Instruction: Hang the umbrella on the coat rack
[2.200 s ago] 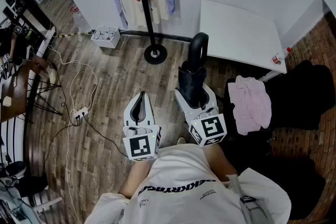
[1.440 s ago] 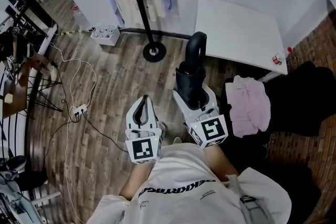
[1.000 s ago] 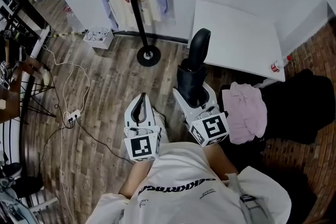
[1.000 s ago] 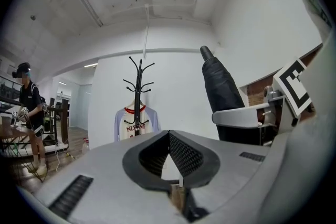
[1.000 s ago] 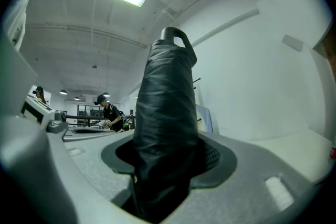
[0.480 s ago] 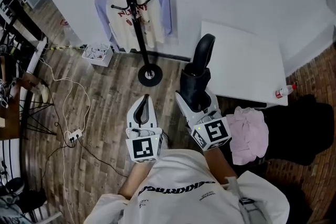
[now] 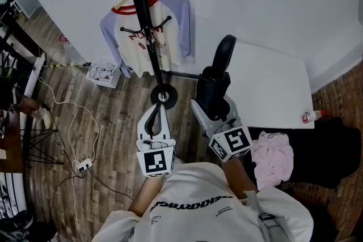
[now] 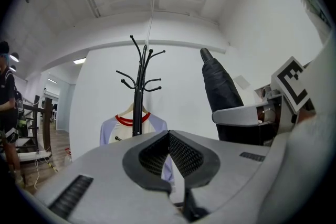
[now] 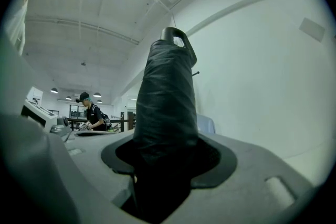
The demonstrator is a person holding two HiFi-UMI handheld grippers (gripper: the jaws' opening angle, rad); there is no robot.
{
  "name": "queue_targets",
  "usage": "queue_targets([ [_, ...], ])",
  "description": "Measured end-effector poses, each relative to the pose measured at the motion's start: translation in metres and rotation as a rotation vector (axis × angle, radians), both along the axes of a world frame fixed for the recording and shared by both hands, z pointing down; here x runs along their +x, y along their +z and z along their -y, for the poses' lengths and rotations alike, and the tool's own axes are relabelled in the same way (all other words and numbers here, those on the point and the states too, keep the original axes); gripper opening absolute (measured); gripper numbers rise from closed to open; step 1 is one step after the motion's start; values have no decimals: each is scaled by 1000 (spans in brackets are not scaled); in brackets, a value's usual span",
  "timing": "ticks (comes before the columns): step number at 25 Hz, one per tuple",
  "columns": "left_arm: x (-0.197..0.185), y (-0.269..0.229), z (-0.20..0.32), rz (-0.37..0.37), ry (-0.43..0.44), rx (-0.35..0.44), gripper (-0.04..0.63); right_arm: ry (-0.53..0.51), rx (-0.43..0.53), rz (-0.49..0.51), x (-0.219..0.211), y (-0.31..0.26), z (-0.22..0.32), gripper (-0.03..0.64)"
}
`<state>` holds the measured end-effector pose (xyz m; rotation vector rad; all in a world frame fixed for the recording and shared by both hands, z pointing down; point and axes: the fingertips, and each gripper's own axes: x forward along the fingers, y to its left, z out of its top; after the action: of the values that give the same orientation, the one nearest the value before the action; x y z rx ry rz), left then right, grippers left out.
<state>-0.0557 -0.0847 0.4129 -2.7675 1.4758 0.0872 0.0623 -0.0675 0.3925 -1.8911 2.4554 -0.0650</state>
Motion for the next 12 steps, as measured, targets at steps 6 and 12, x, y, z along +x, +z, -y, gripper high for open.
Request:
queue_targets([
  [6, -11, 4, 45, -8, -12, -19, -3, -7, -6, 14, -4, -5, 47, 256],
  [12, -2, 14, 65, -13, -13, -34, -3, -34, -14, 17, -1, -5, 67, 258],
])
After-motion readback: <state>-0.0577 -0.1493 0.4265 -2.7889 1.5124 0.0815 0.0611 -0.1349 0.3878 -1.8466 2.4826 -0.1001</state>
